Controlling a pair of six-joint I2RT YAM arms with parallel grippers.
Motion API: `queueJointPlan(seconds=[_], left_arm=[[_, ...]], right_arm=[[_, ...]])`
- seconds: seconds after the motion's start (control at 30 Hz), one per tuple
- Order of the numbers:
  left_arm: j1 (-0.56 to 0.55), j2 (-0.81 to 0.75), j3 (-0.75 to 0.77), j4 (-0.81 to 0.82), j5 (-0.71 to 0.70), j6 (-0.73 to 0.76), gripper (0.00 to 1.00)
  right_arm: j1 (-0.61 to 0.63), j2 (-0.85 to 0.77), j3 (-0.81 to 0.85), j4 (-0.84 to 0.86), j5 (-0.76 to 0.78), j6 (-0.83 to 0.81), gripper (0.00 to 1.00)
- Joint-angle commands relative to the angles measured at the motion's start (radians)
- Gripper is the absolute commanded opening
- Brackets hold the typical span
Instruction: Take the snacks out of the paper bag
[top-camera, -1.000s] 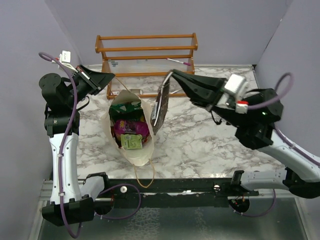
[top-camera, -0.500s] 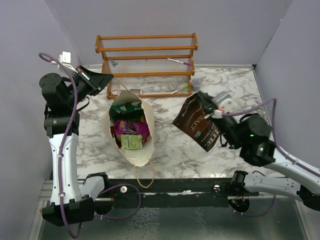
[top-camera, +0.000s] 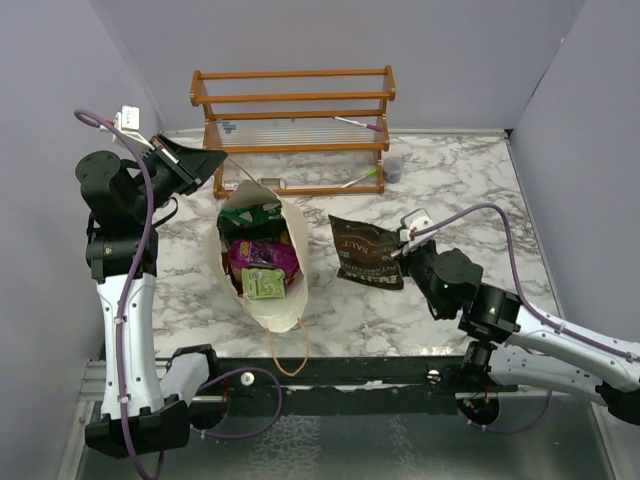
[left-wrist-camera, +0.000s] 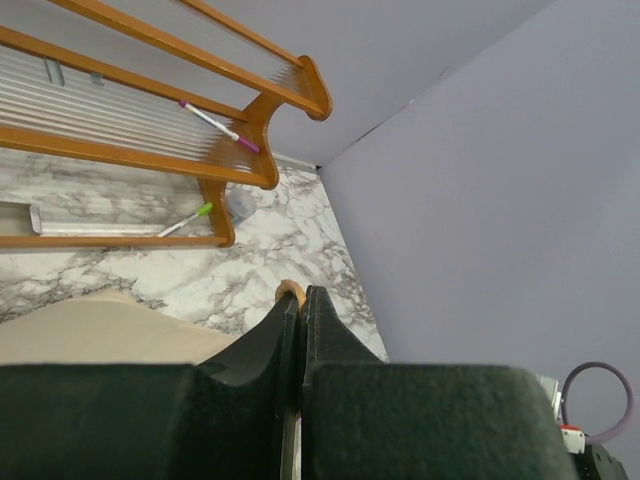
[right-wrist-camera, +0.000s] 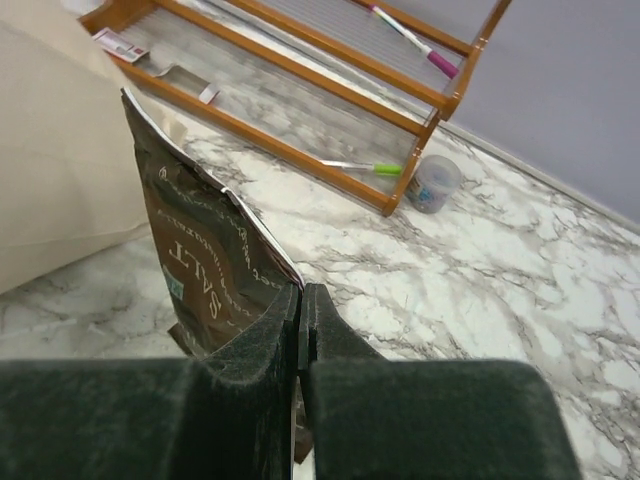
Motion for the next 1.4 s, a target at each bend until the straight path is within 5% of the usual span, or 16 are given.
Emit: queueJointPlan(seconds=[0.0,0.2,0.4,0.83,1.3,1.37], left_arm=[[0.002,-0.033,0.016,0.016,-0.031,0.0,0.0],[0.002,-0.035,0.014,0.02,-0.022,-0.012,0.0],[0.003,-0.028,-0.003,0.03,0.027,-0.006,0.0],[0.003,-0.077,-0.115,0.071,0.118,0.011,0.0],[-0.021,-0.056,-0.081,0.088,0.127,-0.021,0.0],[-0.023,-0.061,-0.084,0.098,0.122,-0.023,0.0]], right_arm=[[-0.079,0.058,-0.008,0.158,0.087,0.027,0.02],[-0.462,0.267,0.072,0.134,-0.21,0.219,0.02],[-0.721,0.469,0.154,0.072,-0.337,0.442,0.02],[-0.995,0.764,0.163,0.219,-0.416,0.465,0.02],[-1.263,0.808,0.181,0.174,-0.462,0.613,0.02],[-1.264,0.795,0.171,0.154,-0.451,0.605,0.1]])
